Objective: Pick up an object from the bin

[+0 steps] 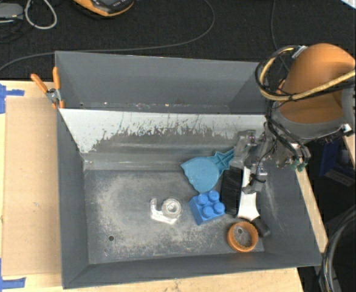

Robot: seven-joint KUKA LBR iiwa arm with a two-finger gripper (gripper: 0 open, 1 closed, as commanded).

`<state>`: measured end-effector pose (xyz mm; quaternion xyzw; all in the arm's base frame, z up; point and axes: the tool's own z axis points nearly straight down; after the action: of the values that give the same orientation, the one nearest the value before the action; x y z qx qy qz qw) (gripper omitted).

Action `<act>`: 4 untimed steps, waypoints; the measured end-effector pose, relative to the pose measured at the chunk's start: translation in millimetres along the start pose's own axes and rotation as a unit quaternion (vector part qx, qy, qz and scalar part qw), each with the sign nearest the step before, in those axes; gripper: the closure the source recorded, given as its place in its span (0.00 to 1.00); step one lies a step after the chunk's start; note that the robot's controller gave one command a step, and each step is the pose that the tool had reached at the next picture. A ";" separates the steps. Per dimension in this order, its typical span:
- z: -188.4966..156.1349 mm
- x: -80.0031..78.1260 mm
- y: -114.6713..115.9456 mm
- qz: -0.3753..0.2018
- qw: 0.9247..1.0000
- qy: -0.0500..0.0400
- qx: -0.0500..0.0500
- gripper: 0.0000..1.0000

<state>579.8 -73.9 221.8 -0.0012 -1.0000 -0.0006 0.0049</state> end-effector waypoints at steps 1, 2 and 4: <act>-4.0 -1.6 0.7 -0.001 1.000 -0.004 0.000 0.00; 69.4 6.1 53.2 0.050 0.999 0.000 -0.001 0.00; 76.1 13.4 100.4 -0.124 0.992 -0.001 0.001 0.00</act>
Offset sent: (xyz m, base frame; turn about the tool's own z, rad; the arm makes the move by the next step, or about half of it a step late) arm -0.0057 0.0514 -0.0674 0.1023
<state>565.8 26.6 145.9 0.1233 -0.9924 -0.0003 0.0034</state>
